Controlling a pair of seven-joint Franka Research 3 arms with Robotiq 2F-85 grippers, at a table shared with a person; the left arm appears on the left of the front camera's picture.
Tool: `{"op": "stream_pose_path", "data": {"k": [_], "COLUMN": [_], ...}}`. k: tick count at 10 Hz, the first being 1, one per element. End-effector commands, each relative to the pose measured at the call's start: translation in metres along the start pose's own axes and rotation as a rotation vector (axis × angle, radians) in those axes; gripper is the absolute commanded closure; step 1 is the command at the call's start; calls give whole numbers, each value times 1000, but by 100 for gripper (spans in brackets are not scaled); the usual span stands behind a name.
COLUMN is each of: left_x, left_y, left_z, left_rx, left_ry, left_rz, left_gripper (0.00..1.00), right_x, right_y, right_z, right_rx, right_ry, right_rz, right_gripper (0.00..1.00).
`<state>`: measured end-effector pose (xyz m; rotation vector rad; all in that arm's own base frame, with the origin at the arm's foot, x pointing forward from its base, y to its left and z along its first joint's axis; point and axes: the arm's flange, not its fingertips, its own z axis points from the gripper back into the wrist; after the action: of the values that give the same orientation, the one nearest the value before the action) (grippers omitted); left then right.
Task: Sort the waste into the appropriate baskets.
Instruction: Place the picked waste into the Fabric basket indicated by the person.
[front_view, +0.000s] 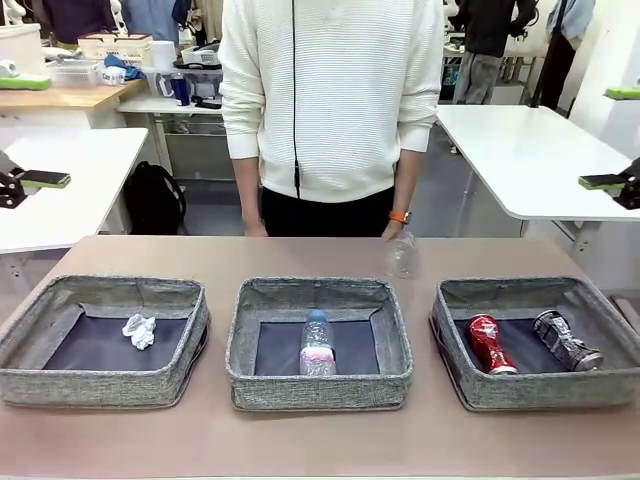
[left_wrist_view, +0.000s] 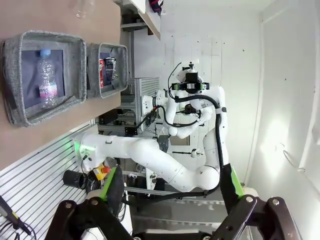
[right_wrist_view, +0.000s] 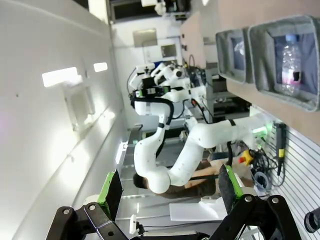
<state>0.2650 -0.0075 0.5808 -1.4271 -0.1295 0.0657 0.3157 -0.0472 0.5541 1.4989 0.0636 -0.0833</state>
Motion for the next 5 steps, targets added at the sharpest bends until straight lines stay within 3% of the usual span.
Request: {"op": "stream_pose_path", "data": {"k": [1, 5], "left_x": [1, 1], "left_y": [-3, -3], "left_z": [1, 1], "left_rx": [-24, -24], "left_ry": [3, 3], "left_rz": [-28, -28], "left_gripper": [0, 0], "right_x": [1, 1], "right_y": [3, 3], "right_z": [5, 5], "right_rx": [14, 14], "right_ry": [9, 9], "right_rz": [19, 19], "right_gripper": [0, 0]}}
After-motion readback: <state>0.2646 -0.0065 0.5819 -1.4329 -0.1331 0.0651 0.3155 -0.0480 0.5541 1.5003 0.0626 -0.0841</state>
